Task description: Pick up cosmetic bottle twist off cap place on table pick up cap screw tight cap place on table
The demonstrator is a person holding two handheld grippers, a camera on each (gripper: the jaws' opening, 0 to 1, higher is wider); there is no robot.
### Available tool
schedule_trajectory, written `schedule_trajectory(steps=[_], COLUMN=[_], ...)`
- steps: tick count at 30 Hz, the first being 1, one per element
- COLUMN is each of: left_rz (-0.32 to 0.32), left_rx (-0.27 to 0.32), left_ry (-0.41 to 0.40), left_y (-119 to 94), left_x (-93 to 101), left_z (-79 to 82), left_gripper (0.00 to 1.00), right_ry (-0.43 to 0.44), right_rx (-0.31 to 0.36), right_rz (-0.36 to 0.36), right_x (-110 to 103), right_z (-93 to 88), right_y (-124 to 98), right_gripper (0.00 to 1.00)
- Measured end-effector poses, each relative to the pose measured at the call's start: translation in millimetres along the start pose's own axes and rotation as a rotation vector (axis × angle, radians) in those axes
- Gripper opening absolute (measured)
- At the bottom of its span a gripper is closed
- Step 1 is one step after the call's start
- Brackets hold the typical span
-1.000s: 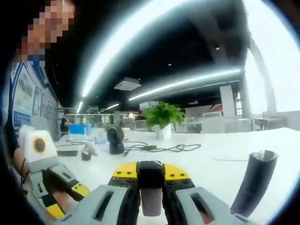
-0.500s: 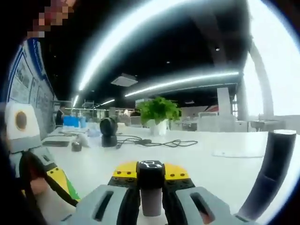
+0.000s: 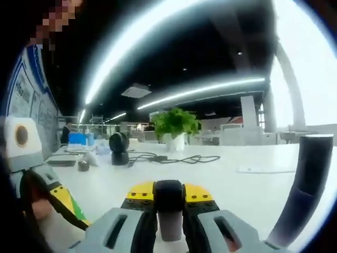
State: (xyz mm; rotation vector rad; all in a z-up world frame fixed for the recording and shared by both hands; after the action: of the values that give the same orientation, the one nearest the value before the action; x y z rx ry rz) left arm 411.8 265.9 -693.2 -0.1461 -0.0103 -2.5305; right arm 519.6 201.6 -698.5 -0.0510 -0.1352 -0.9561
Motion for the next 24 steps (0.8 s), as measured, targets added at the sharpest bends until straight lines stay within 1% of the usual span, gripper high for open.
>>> schedule_trajectory(steps=[3, 6, 8, 11, 13, 14, 15, 16, 18, 20, 24], left_rz=[0.001, 0.003, 0.004, 0.004, 0.005, 0.004, 0.002, 0.001, -0.004, -0.013, -0.024], left_rx=[-0.003, -0.001, -0.004, -0.005, -0.005, -0.004, -0.003, -0.002, -0.001, 0.009, 0.013], left_ry=[0.007, 0.001, 0.001, 0.002, -0.001, -0.004, -0.007, -0.007, -0.002, 0.008, 0.026], left_y=[0, 0, 1, 1, 2, 2, 2, 2, 1, 1, 2], left_x=[0.9, 0.6, -0.4, -1.3, -2.3, -2.8, -2.9, -3.0, -2.1, -0.2, 2.1], left_z=[-0.5, -0.4, -0.9, -1.2, -1.3, -1.2, -1.0, -0.8, -0.6, 0.5, 0.9], left_gripper=[0.23, 0.23, 0.23, 0.23, 0.24, 0.24, 0.24, 0.24, 0.24, 0.24, 0.24], right_ry=[-0.003, 0.003, -0.012, -0.008, -0.01, 0.016, -0.02, -0.045, -0.062, -0.071, -0.034], right_rx=[-0.005, -0.004, -0.01, -0.007, -0.011, -0.035, -0.056, -0.046, -0.048, -0.034, 0.002], right_rz=[0.002, 0.011, 0.011, 0.014, 0.012, -0.031, -0.049, -0.06, -0.069, -0.078, -0.071], right_x=[1, 0, 0, -1, -1, 0, 1, -1, -4, -3, 0], right_z=[-0.1, 0.2, -0.7, 0.3, 1.1, -0.9, -2.0, 0.3, 2.4, 7.0, 15.1], right_y=[0, 1, 1, 1, 0, -2, -4, -6, -11, -15, -18], right_gripper=[0.13, 0.2, 0.21, 0.22, 0.25, 0.26, 0.25, 0.25, 0.23, 0.23, 0.24])
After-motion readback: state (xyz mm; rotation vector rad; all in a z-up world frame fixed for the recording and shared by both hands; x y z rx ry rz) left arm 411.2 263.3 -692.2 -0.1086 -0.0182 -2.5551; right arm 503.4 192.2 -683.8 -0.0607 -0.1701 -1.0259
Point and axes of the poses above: the point that each gripper's makers call its tool centre point, and the gripper's own axes: y roughly forward along the fingers, x roughly to its right, z roughly out of its top, the point moved 5 cm from there along -y, roughly backward along the fingers, and after that the axes turned 9 degrees about -y, right-handed, at the moved point
